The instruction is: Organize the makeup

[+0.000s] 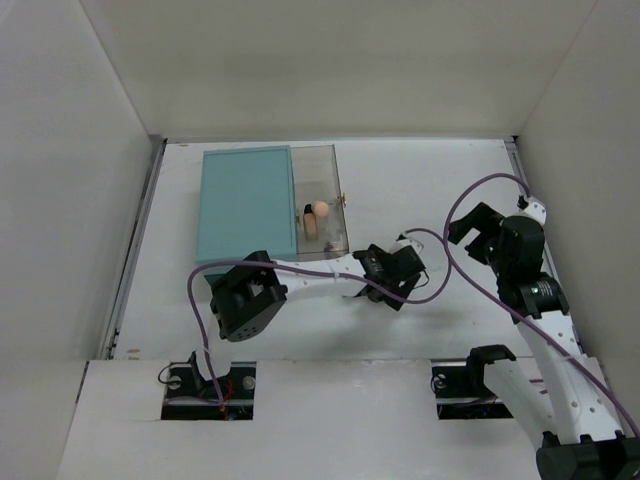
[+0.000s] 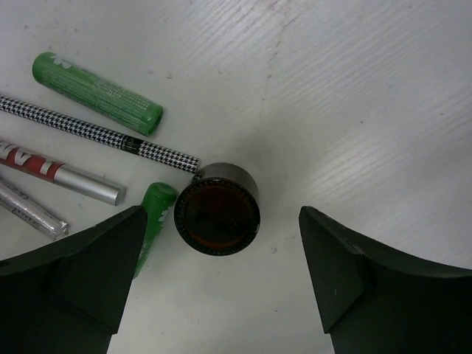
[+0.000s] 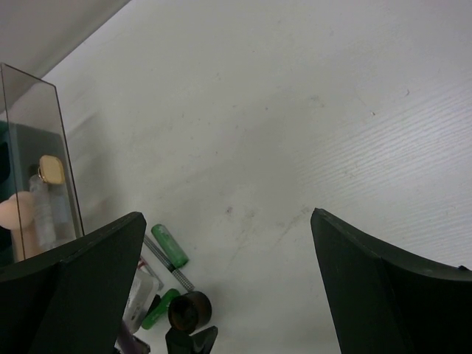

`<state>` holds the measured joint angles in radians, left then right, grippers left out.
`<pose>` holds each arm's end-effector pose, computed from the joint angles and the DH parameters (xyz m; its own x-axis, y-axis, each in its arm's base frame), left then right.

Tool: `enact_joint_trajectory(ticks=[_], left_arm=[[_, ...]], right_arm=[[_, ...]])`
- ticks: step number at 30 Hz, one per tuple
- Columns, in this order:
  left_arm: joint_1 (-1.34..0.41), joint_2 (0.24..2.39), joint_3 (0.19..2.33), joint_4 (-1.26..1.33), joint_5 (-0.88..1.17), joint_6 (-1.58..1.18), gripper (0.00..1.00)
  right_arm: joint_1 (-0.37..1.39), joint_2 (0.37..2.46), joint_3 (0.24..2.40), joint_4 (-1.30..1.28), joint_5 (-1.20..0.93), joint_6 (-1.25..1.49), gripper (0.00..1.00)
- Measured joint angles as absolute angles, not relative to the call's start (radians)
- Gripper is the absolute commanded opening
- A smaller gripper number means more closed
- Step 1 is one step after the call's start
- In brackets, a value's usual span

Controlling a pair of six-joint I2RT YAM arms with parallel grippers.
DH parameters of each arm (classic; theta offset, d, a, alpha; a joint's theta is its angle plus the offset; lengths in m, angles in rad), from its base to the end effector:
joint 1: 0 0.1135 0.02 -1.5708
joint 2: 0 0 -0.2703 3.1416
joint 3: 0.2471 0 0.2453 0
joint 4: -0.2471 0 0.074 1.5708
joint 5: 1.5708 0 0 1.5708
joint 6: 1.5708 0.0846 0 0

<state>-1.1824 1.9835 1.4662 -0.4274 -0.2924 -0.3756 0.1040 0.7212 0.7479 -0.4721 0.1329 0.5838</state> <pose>0.1951 -0.4125 0.1700 -0.5871 0.5073 -0.6308 0.6524 0.7579 0.0023 0.1957 0.0092 0.2903 -0.3487 0.5129 -0.7844 0.2496 0.8576 0.4498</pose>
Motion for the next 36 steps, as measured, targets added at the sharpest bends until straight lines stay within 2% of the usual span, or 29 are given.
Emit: enact_joint_trajectory(ticks=[4,9,20,27,36], left_arm=[[-1.174,2.015,1.466,-0.427,-0.292,-0.377,0.72],[-1.176,2.027,1.466,-0.415,-0.3,-0.376,0.47],[-1.192,2.027,1.466,-0.409,-0.299,-0.375,0.12],[-1.2,1.964,1.461,-0.422,-0.295,-0.328,0.1],[-1.185,1.578,1.453,-0.389,-0.302,-0.231,0.11]], right_arm=[[0.104,0.721,0.748,-0.472,0.131,0.583,1.0],[0.103,0.721,0.748,-0.472,0.131,0.583,1.0],[0.103,0.72,0.741,-0.472,0.131,0.583,1.0],[0.103,0.714,0.741,-0.471,0.131,0.583,1.0],[0.121,0.772,0.738,-0.459,0.13,0.582,1.0]])
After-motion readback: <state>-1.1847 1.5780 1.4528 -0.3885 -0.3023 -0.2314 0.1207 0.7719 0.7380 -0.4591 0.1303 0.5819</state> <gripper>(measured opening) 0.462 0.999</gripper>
